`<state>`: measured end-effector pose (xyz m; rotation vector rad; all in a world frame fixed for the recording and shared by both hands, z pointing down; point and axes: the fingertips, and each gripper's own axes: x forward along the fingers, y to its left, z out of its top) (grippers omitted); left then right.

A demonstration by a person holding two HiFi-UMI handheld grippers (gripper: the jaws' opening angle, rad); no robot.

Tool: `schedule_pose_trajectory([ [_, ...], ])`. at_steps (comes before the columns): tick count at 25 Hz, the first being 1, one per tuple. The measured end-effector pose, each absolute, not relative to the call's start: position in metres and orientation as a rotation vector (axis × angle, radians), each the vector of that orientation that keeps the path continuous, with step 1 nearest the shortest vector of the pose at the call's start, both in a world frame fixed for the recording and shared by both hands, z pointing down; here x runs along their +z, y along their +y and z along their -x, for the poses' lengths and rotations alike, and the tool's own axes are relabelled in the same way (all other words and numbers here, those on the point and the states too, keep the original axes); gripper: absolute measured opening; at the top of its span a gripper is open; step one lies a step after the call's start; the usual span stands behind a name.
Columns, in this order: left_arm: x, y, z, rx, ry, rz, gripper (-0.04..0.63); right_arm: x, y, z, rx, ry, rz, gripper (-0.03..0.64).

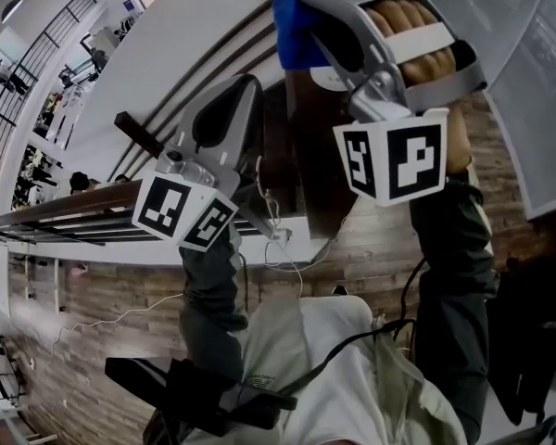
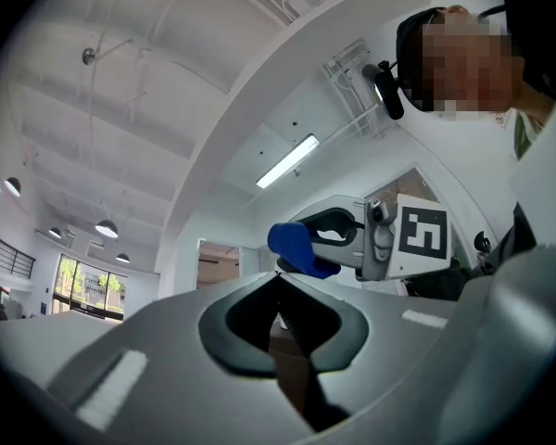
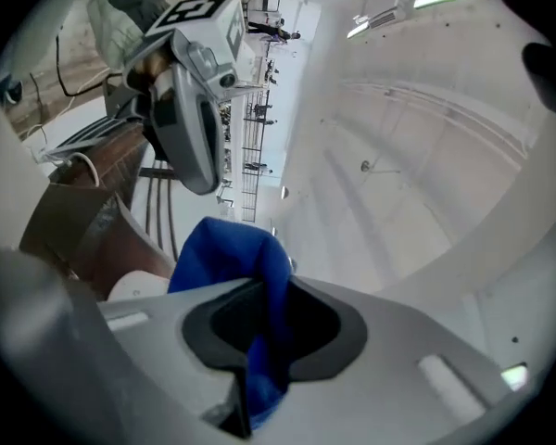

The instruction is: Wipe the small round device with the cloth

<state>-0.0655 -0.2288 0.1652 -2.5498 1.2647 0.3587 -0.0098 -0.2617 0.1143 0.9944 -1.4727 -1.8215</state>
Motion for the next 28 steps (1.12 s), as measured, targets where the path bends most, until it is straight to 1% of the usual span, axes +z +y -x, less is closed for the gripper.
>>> schedule_pose_trajectory([
  [3,0.164,-0.227,0.066,0.369,1.255,2.557,0.002,0.133,-0.251,0.018,-1.835,-1.409,-0.911,0.055],
  [9,0.161,-0.225,0.075,0.403,1.242,2.56,0.002,0.121,-0.257,0.035,-1.837,-1.283,-0.907,0.055],
  [15,0.169,-0.214,0.084,0.409,1.238,2.58,0.002,0.186,-0.239,0.04,-1.779,-1.331,-0.807,0.055],
  [19,0.173,-0.217,0.086,0.413,1.237,2.598,0.002,0.208,-0.234,0.036,-1.691,-1.465,-0.814,0.055],
  [22,0.177,-0.215,0.083,0.409,1.225,2.608,0.002,0.197,-0.229,0.032,-1.747,-1.464,-0.87,0.055],
  [25,0.18,-0.213,0.084,0.409,1.222,2.616,0.002,0.154,-0.217,0.02,-1.886,-1.358,-1.058,0.055],
  [28,0.183,-0.212,0.085,0.408,1.225,2.62,0.002,0.136,-0.227,-0.001,-1.776,-1.439,-1.178,0.055],
])
